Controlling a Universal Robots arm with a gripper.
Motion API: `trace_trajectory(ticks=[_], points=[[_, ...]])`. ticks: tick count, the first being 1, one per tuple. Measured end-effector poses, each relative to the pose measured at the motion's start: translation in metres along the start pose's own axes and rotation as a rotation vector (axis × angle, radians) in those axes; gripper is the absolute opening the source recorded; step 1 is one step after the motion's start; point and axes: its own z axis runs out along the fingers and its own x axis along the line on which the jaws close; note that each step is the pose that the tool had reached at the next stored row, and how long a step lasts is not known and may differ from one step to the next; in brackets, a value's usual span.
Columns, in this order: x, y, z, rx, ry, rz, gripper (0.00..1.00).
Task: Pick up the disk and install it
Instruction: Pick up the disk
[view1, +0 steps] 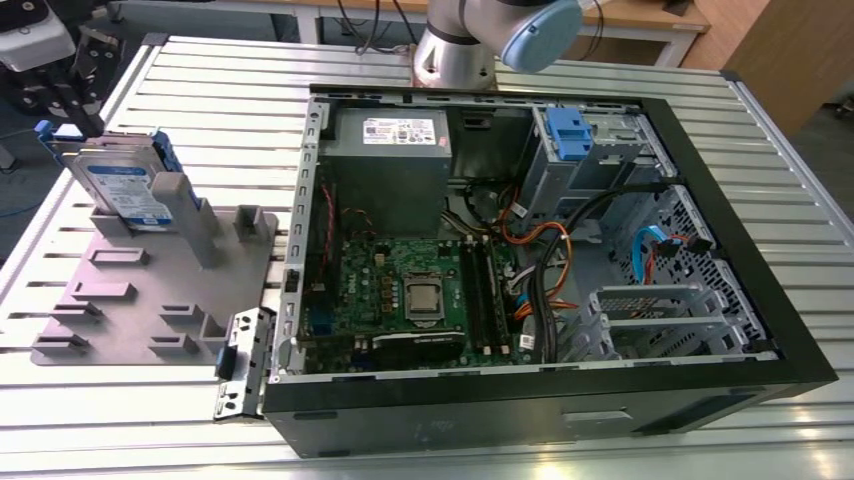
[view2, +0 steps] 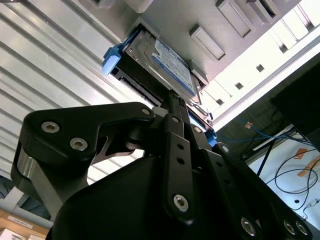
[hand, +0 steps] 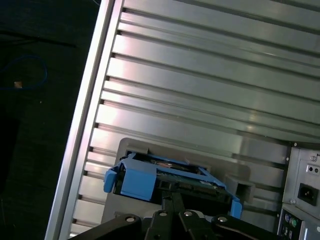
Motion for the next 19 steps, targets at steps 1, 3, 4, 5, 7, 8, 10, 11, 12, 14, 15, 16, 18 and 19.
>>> trace_trajectory(ticks=[1, 3, 4, 5, 7, 8, 10, 11, 12, 14, 15, 16, 18, 19], points=[[0.0000, 0.0000, 0.0000, -0.0002, 0.0003, -0.007, 0.11], [0.0000, 0.0000, 0.0000, -0.0005, 0.0009, -0.022, 0.11], [0.0000, 0.0000, 0.0000, -0.0007, 0.0012, -0.029, 0.11], [0.0000, 0.0000, 0.0000, -0.0009, 0.0015, -0.036, 0.11], [0.0000, 0.0000, 0.0000, -0.0013, 0.0021, -0.051, 0.11], [0.0000, 0.0000, 0.0000, -0.0015, 0.0025, -0.058, 0.11], [0.0000, 0.0000, 0.0000, -0.0019, 0.0030, -0.072, 0.11], [0.0000, 0.0000, 0.0000, -0.0019, 0.0031, -0.076, 0.11], [0.0000, 0.0000, 0.0000, -0.0020, 0.0032, -0.077, 0.11], [0.0000, 0.0000, 0.0000, -0.0020, 0.0032, -0.077, 0.11], [0.0000, 0.0000, 0.0000, -0.0020, 0.0033, -0.077, 0.11], [0.0000, 0.0000, 0.0000, -0.0020, 0.0032, -0.077, 0.11], [0.0000, 0.0000, 0.0000, -0.0020, 0.0033, -0.077, 0.11], [0.0000, 0.0000, 0.0000, -0.0020, 0.0032, -0.077, 0.11]])
